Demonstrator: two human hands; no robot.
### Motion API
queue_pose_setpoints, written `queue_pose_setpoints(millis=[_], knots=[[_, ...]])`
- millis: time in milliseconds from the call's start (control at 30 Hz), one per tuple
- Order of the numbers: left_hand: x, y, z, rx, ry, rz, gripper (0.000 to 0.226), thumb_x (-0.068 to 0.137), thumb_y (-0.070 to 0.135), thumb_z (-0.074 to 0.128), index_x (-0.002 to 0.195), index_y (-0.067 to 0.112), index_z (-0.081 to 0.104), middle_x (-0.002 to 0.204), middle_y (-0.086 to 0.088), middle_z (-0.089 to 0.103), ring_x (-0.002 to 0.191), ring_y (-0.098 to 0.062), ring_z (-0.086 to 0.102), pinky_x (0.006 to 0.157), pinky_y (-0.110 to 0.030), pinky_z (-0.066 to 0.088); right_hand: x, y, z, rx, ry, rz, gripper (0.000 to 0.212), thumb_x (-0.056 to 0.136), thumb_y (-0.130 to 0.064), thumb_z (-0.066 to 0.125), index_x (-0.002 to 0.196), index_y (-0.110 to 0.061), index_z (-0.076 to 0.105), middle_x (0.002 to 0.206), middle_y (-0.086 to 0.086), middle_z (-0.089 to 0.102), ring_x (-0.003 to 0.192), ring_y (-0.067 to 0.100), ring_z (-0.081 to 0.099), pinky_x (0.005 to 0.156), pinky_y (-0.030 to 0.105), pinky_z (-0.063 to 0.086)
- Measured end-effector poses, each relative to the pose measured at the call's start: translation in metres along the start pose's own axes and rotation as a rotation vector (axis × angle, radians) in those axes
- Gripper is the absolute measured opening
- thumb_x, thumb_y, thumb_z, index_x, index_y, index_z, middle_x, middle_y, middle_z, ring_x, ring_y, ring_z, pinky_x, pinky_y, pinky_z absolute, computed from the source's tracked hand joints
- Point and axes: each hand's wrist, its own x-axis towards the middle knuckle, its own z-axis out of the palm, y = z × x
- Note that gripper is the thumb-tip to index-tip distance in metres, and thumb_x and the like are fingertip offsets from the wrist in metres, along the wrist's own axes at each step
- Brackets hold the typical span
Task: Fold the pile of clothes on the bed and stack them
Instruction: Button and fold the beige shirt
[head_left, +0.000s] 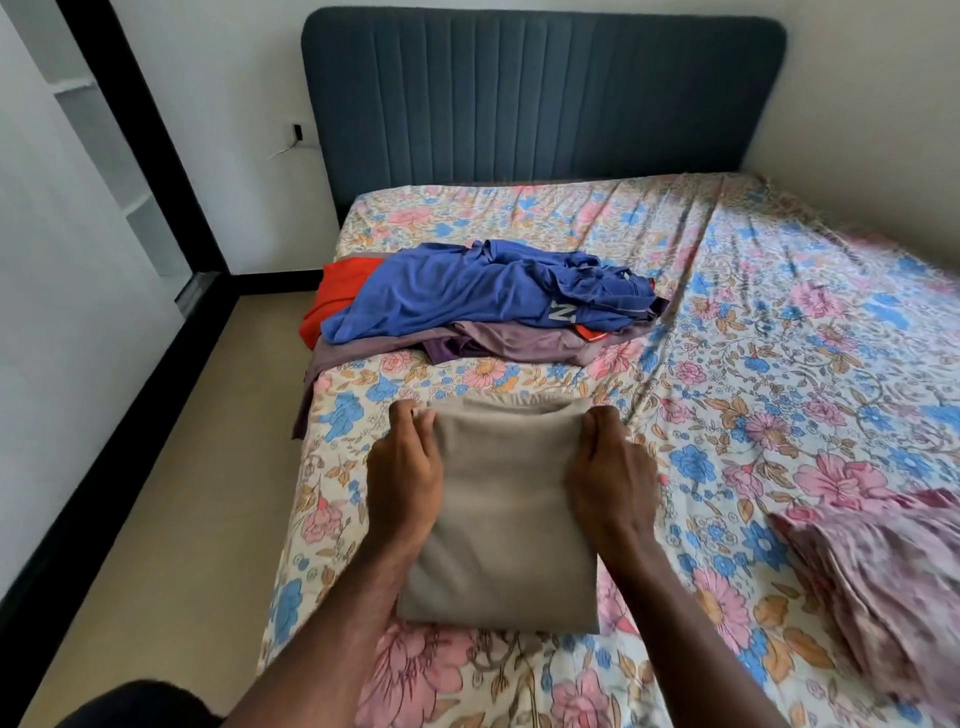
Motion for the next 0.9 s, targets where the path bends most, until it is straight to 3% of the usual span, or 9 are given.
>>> queue_pose_setpoints(millis=[167,300,400,467,567,667,900], knots=[[0.052,-0.005,0.05,0.1,-0.106,-0.04,0.025,0.107,0.023,0.045,0.115,0.001,0.052,0.088,-0.019,0.068,0.077,-0.039,0.066,0.055,-0.032,0.033,0.065,-0.004,0.03,-0.059,-0.035,0.079,0.027,0.108,-0.031,0.034,0.108,-0.015,0.056,0.089,0.019,0.069,0.083,0.04,0.063,0.066,0.04,0.042],[0.065,-0.027,0.086,0.304,-0.249,-0.05,0.032,0.107,0.028,0.044,0.13,0.005,0.048,0.096,-0.016,0.071,0.083,-0.034,0.069,0.057,-0.032,0.036,0.09,0.014,0.063,-0.139,-0.081,0.09,0.027,0.107,-0.03,0.042,0.107,-0.013,0.063,0.095,0.013,0.072,0.078,0.031,0.062,0.064,0.035,0.042],[0.059,-0.047,0.103,0.426,-0.322,-0.067,0.031,0.106,0.033,0.045,0.128,0.011,0.047,0.105,-0.011,0.07,0.086,-0.027,0.068,0.059,-0.031,0.039,0.087,0.034,0.089,-0.208,-0.119,0.11,0.026,0.104,-0.035,0.047,0.106,-0.016,0.065,0.104,0.008,0.07,0.079,0.03,0.065,0.064,0.033,0.045],[0.055,-0.058,0.112,0.439,-0.312,-0.096,0.03,0.105,0.033,0.047,0.125,0.011,0.05,0.11,-0.011,0.066,0.087,-0.025,0.066,0.061,-0.029,0.04,0.082,0.043,0.101,-0.187,-0.102,0.142,0.024,0.102,-0.038,0.05,0.108,-0.019,0.064,0.109,0.007,0.066,0.081,0.031,0.065,0.067,0.038,0.054],[0.056,-0.063,0.118,0.44,-0.268,-0.168,0.031,0.104,0.038,0.049,0.122,0.013,0.052,0.114,-0.012,0.058,0.086,-0.02,0.058,0.06,-0.029,0.039,0.084,0.048,0.106,-0.142,-0.068,0.211,0.022,0.098,-0.039,0.056,0.11,-0.021,0.059,0.115,0.006,0.056,0.082,0.03,0.061,0.067,0.039,0.054],[0.055,-0.066,0.121,0.461,-0.244,-0.231,0.034,0.104,0.042,0.046,0.116,0.012,0.054,0.105,-0.008,0.059,0.084,-0.014,0.048,0.064,-0.03,0.038,0.085,0.053,0.108,-0.096,-0.057,0.236,0.022,0.097,-0.04,0.059,0.111,-0.022,0.059,0.121,0.006,0.05,0.089,0.033,0.06,0.069,0.036,0.048],[0.051,-0.075,0.126,0.414,-0.167,-0.231,0.04,0.103,0.047,0.039,0.095,0.013,0.059,0.085,-0.003,0.06,0.078,-0.02,0.055,0.064,-0.032,0.037,0.086,0.061,0.109,-0.004,-0.046,0.268,0.036,0.095,-0.049,0.059,0.114,-0.018,0.059,0.121,0.009,0.05,0.094,0.033,0.06,0.075,0.032,0.038]])
